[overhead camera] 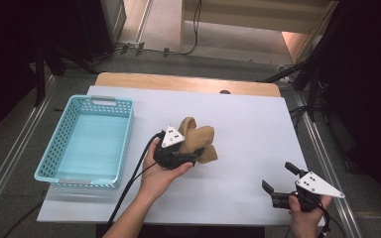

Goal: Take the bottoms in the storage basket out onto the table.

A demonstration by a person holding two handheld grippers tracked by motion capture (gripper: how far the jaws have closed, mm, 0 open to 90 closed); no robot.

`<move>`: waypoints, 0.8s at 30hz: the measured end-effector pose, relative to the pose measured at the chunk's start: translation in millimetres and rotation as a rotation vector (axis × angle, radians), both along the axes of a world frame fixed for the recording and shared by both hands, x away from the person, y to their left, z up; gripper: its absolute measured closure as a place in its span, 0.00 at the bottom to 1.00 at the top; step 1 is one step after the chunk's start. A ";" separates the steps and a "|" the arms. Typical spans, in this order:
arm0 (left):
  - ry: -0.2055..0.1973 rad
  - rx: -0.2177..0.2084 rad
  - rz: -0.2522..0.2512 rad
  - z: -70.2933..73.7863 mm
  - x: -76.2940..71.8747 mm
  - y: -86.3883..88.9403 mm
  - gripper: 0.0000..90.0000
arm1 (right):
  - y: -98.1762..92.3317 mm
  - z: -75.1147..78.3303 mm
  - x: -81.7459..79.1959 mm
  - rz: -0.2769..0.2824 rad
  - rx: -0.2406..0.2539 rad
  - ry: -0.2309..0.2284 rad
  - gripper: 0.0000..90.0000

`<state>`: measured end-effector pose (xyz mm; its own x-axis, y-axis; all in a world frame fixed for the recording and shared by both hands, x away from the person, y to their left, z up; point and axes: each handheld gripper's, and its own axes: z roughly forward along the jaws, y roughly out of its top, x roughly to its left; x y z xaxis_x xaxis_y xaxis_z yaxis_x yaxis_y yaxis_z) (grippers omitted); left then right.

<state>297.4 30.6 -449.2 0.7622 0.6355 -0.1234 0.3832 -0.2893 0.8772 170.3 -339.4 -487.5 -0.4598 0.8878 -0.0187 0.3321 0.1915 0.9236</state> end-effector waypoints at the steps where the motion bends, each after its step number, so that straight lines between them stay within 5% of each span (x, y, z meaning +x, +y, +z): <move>1: 0.002 0.007 0.001 -1.4 0.8 -0.5 0.33 | 0.0 -0.1 0.2 0.001 -0.001 -0.001 0.00; 24: 0.071 0.115 -0.034 -28.5 10.5 -12.4 0.28 | -0.8 -0.8 0.3 -0.003 0.000 0.004 0.00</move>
<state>308.0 18.2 -477.7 0.7755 0.6224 -0.1057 0.4315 -0.4004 0.8084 170.6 -340.2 -488.2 -0.4569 0.8894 -0.0170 0.3367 0.1906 0.9221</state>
